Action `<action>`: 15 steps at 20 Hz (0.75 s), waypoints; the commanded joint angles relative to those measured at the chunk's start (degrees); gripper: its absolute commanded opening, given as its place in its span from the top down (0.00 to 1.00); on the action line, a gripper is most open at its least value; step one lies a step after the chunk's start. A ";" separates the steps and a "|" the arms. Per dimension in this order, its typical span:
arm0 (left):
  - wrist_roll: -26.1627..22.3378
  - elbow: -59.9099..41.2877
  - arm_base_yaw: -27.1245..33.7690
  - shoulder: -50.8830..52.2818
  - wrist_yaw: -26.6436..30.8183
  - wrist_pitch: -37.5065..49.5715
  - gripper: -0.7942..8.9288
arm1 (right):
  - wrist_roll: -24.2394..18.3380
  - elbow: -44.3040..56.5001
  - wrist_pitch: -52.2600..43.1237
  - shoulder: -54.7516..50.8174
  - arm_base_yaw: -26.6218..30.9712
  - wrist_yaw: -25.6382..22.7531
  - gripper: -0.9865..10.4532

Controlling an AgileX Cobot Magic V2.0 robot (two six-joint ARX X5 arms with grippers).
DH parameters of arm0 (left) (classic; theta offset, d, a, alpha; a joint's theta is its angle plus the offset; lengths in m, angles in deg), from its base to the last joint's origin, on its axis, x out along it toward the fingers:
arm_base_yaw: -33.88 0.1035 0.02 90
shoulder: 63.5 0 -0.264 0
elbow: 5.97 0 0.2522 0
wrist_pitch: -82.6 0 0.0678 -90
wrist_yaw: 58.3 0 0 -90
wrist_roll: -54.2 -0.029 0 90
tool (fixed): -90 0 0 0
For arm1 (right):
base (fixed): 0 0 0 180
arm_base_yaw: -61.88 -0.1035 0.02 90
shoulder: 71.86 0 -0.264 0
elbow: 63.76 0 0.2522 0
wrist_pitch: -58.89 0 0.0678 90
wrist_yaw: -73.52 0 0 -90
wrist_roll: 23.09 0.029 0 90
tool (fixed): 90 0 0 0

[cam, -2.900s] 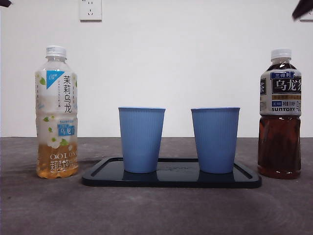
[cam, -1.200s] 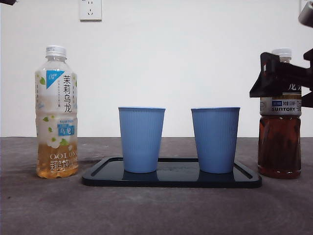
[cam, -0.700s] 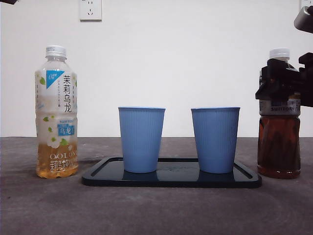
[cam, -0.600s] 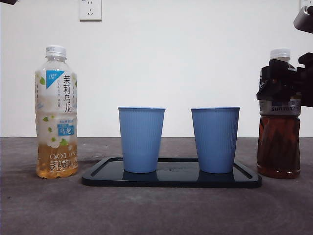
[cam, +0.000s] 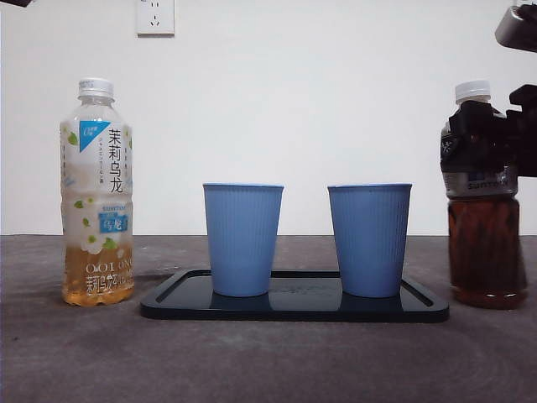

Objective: Pour the drink into the cup

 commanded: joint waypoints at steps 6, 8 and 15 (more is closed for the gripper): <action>-1.16 0.33 -0.57 -1.03 -0.13 0.66 0.47 | -5.49 -13.55 31.47 -7.91 -2.54 -5.03 0.75; -1.16 0.33 -0.57 -1.25 -0.13 0.57 0.47 | -5.97 -17.22 39.19 -8.20 -3.65 -6.12 0.75; -1.16 0.33 -0.57 -1.42 -0.11 0.50 0.47 | -11.08 -32.70 66.38 -4.81 -10.27 -13.40 0.75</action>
